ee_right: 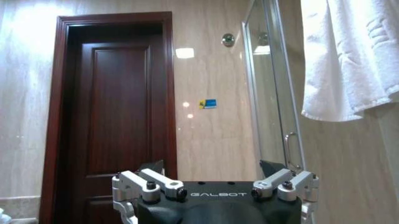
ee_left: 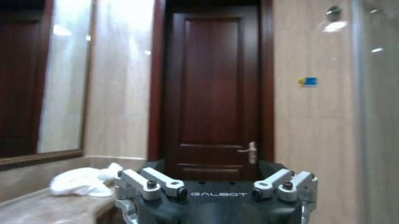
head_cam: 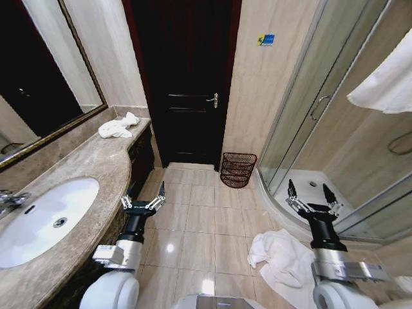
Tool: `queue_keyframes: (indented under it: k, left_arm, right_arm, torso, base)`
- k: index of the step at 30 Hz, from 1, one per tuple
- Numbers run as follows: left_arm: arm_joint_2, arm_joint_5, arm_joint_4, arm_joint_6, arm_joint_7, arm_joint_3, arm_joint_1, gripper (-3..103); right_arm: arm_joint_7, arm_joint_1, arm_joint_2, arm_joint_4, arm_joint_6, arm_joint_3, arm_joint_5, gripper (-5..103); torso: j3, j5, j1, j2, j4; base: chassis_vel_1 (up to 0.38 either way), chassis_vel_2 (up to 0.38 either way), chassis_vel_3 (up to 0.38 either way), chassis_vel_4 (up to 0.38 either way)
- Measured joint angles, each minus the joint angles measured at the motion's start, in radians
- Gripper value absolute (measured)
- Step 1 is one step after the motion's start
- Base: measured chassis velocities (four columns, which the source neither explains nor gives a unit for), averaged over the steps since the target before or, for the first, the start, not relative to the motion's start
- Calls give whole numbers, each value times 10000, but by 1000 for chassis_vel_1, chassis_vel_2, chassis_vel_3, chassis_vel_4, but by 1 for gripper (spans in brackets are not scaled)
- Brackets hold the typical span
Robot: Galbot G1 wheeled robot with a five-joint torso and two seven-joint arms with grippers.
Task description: Discard the used towel into the hamper.
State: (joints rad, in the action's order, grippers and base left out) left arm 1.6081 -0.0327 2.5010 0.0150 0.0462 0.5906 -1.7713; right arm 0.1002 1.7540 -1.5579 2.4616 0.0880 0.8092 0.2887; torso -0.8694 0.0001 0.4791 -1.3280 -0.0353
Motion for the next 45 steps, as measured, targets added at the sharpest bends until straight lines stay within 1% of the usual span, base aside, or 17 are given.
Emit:
queue_keyframes:
  k: [1,2,4,10,11,13,16,18,20,22,27,33,39,45]
  left_arm:
    - [0,0,0,0,0,0,0,97]
    - [0,-114,0,128,-200,31,32,99]
    - [0,-280,-3,282,-332,91,52,100]
    - [0,-304,-6,328,-402,-46,2,100]
    - [0,-350,-7,328,-424,-74,-9,100]
    - [0,-724,-77,371,-523,-105,-6,100]
    - [0,-811,-155,378,-529,-56,50,100]
    - [0,-796,-177,369,-500,-60,64,100]
    - [0,-515,-400,213,-264,-83,92,100]
    - [0,-373,-617,84,-215,-98,121,100]
    - [0,-403,-737,10,-152,-254,56,100]
    - [0,-243,-736,-71,-86,-359,-5,100]
    - [0,50,-697,-181,-24,-740,-127,100]
    - [0,187,-773,-303,3,-765,-141,100]
  right_arm:
    - [0,0,0,0,0,0,0,100]
    - [46,-8,2,-5,2,13,20,100]
    - [73,-22,-22,-14,-6,5,13,100]
    - [205,-23,-58,-18,-15,-61,-92,100]
    - [245,-21,-57,-18,-15,-56,-97,100]
    - [484,44,-35,-27,28,54,-110,100]
    - [534,75,-7,-24,45,128,-94,100]
    - [536,62,-1,-22,45,139,-91,100]
    - [583,-10,-12,-25,119,153,-390,100]
    - [630,5,-35,-5,152,146,-535,100]
    - [635,38,-73,88,152,146,-542,100]
    - [702,30,-169,145,150,154,-541,100]
    - [744,36,-264,262,92,113,-472,100]
    - [799,65,-290,273,86,97,-471,100]
  torso:
    - [0,0,0,0,0]
    - [0,-1,0,0,0]
    - [0,-2,0,0,0]
    - [0,-1,0,0,0]
    - [0,-1,0,0,0]
    - [0,0,0,0,0]
    - [0,-1,0,0,0]
    - [0,-1,0,0,0]
    - [0,0,0,0,-1]
    - [0,-1,0,0,0]
    - [0,-1,0,0,0]
    - [0,-1,0,0,0]
    - [0,0,0,0,0]
    - [0,-1,0,0,0]
  base:
    - [0,0,0,0]
    - [0,0,0,0]
    - [0,0,0,0]
    - [0,0,0,0]
    - [0,0,0,0]
    - [0,0,0,0]
    - [0,0,0,0]
    - [0,0,0,0]
    - [0,0,0,0]
    - [0,0,0,0]
    - [0,0,0,0]
    - [0,0,0,0]
    - [0,0,0,0]
    - [0,0,0,0]
